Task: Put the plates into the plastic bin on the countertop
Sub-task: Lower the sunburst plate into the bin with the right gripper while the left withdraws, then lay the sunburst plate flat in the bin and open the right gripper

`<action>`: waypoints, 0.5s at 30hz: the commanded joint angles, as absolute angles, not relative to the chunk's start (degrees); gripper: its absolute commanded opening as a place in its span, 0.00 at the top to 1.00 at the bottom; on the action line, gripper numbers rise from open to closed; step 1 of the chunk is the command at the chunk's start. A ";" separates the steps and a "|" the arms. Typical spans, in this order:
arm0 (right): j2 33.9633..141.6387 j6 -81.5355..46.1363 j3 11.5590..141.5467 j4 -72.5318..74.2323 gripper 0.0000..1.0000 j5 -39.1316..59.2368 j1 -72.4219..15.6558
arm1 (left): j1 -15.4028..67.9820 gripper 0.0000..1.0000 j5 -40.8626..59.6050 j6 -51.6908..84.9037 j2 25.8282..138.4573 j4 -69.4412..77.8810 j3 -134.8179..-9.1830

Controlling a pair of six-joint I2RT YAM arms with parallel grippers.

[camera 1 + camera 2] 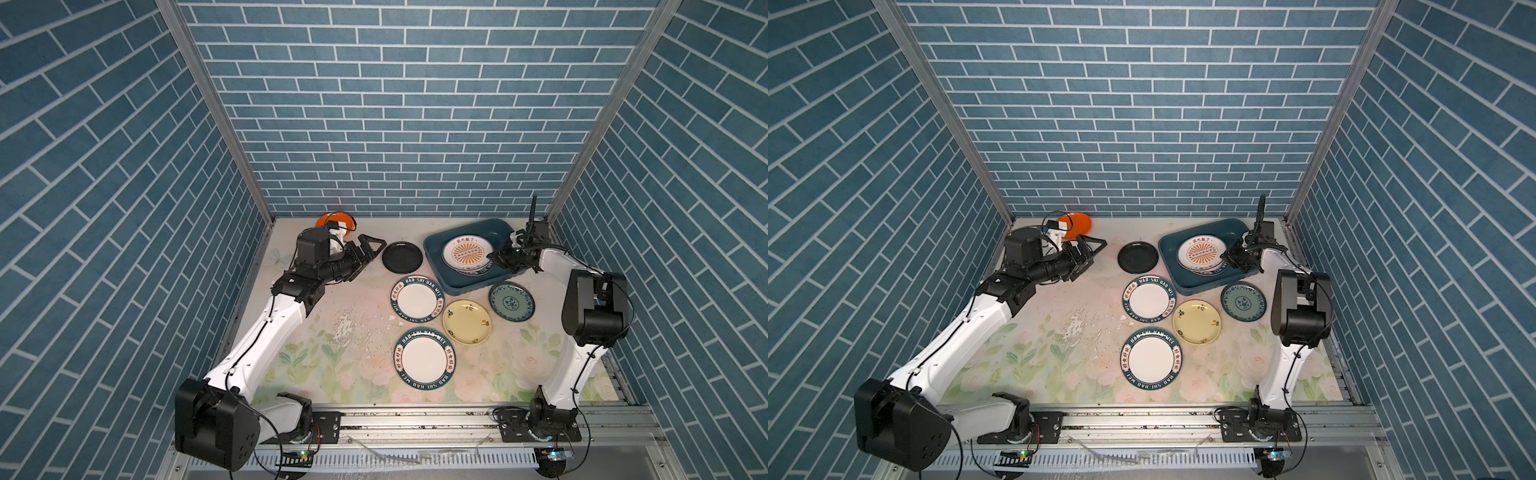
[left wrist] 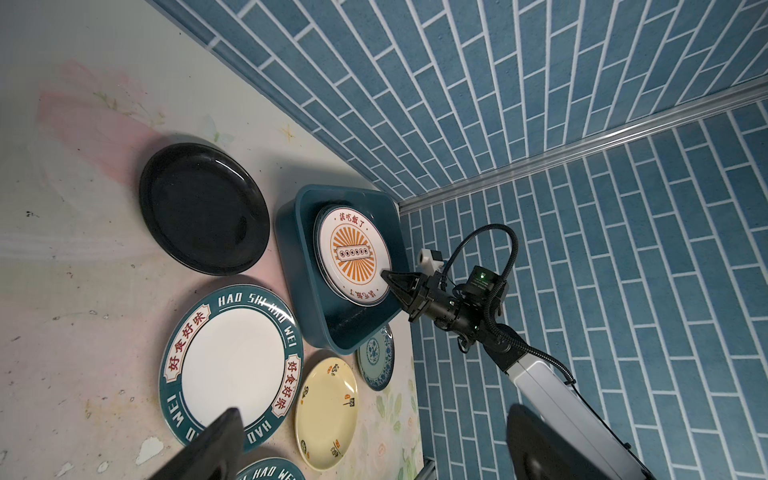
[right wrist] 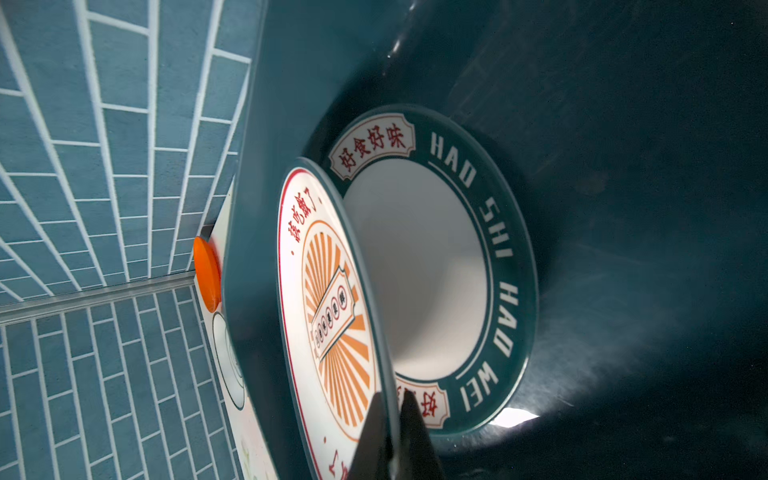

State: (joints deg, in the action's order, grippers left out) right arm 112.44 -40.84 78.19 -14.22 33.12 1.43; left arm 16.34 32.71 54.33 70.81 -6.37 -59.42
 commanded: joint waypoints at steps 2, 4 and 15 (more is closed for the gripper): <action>114.18 -38.38 81.99 -14.16 1.00 33.40 1.77 | 16.52 0.00 31.66 53.19 69.74 -7.22 -58.62; 114.97 -37.80 83.05 -14.86 1.00 33.40 1.83 | 16.52 0.00 31.56 53.23 69.72 -7.43 -58.71; 119.70 -35.09 88.27 -19.29 1.00 33.12 2.11 | 16.52 0.00 30.06 53.35 68.17 -8.45 -58.10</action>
State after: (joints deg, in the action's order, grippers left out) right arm 118.10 -37.06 86.04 -17.80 32.77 1.87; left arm 16.34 30.92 54.33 69.78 -7.25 -58.96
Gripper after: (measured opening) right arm 0.071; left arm 0.996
